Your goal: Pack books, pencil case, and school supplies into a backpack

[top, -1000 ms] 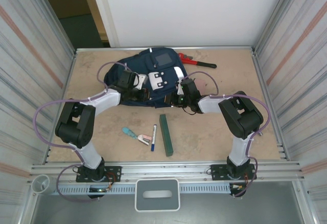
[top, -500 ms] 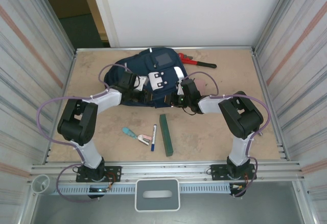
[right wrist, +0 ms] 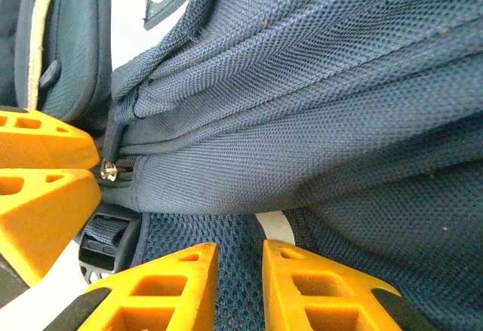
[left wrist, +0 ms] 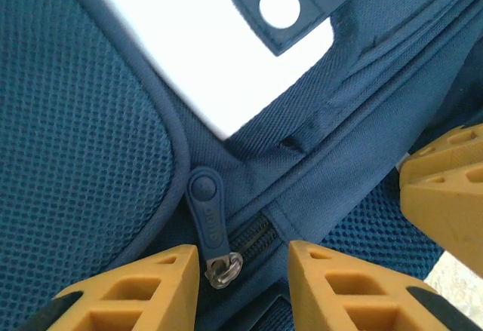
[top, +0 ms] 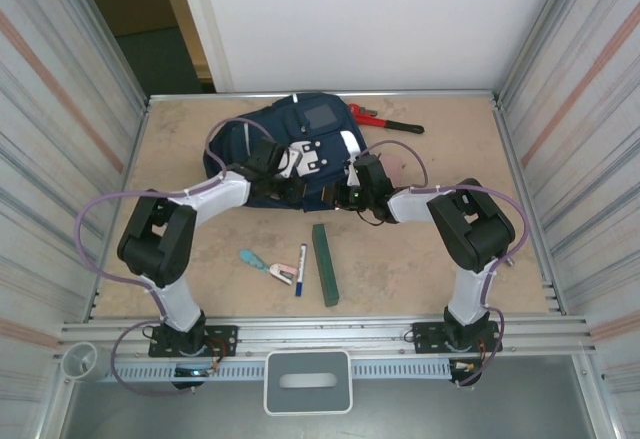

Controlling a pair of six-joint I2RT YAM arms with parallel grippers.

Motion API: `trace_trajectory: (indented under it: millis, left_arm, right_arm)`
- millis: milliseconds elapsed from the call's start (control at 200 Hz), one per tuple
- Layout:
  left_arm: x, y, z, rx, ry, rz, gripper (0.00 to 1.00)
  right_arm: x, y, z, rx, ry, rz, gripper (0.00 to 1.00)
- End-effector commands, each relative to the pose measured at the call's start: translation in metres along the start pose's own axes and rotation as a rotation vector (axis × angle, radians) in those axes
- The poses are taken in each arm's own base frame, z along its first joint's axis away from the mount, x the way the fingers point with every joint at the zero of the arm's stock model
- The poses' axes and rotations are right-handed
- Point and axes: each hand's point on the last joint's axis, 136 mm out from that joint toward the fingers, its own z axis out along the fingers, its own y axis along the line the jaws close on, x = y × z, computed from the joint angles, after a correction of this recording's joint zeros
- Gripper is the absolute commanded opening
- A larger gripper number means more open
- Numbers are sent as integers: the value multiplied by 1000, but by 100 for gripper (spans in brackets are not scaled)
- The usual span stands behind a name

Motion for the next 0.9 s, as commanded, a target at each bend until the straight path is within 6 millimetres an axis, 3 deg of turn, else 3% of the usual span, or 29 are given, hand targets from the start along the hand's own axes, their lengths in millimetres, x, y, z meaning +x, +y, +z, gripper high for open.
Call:
trace_trajectory:
  millis: [0,296,611,746,897]
  left_arm:
    - [-9,14,2,-148,25,78,36]
    - [0,22,24,-247,127,142,35]
    - [16,29,11,-331,184,181,42]
    - [22,30,14,-310,215,165,40]
    - [30,24,30,-216,253,126,40]
  right_arm:
    - [35,-42,6,115,100,81,22]
    - [37,-44,4,120,103,81,22]
    - [37,-44,9,109,108,88,22]
    - [37,-43,10,102,109,92,22]
    - [37,-44,9,103,110,93,22]
